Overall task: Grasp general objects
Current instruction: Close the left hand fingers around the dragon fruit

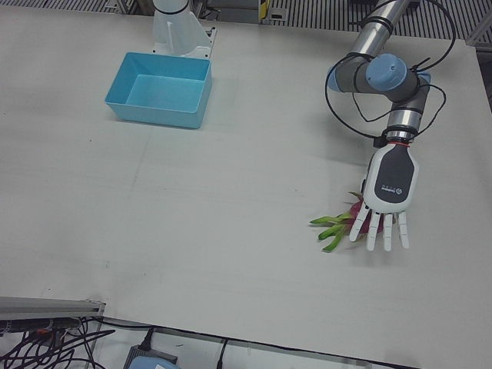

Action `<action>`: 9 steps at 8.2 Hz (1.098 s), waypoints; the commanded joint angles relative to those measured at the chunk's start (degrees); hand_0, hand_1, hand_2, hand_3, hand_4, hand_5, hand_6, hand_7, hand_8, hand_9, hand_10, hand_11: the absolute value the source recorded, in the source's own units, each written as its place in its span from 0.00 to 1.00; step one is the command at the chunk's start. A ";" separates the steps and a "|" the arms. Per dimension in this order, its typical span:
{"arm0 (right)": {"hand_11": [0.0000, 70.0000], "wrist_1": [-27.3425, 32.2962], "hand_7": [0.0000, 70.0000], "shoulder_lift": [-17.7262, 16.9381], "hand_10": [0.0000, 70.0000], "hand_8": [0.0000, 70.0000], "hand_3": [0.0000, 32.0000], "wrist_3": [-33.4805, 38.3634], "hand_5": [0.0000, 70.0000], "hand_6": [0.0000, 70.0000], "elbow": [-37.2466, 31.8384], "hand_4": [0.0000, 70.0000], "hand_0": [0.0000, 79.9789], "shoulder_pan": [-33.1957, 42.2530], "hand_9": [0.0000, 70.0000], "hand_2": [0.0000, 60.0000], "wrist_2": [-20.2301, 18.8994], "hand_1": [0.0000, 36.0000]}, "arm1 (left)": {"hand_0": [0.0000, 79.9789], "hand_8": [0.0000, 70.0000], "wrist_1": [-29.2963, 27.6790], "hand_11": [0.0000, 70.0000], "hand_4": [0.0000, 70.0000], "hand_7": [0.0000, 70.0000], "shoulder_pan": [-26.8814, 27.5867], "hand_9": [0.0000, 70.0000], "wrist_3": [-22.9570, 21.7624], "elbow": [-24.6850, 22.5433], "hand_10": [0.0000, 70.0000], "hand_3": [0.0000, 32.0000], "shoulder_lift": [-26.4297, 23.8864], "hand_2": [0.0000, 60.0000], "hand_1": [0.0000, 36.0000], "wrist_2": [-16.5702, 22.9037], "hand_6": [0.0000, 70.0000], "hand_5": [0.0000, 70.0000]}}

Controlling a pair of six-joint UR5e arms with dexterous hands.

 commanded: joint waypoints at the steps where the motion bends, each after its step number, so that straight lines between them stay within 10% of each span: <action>1: 0.00 0.01 0.00 0.00 0.00 0.00 0.00 0.00 0.00 0.00 0.00 0.00 0.00 -0.05 0.00 0.00 0.00 0.00 | 0.58 0.00 0.63 0.00 0.00 0.00 -0.35 0.00 0.20 0.47 0.00 0.53 0.31 0.77 0.67 0.03 0.00 0.00; 5: 0.00 0.01 0.00 0.00 0.00 0.00 0.00 0.00 0.00 0.00 0.00 0.00 0.00 0.04 0.00 0.00 0.00 0.00 | 0.58 0.00 1.15 0.00 0.00 0.00 0.36 0.00 0.64 1.43 0.00 0.56 -0.39 0.71 0.66 -0.06 0.00 0.00; 9: 0.00 0.01 0.00 0.00 0.00 0.00 0.00 0.00 0.00 0.00 0.00 0.00 0.00 -0.05 0.00 0.00 0.00 0.00 | 0.59 0.00 1.94 0.00 0.00 0.00 0.27 0.00 0.73 1.17 0.00 0.53 -0.83 0.88 0.76 -0.67 0.00 0.00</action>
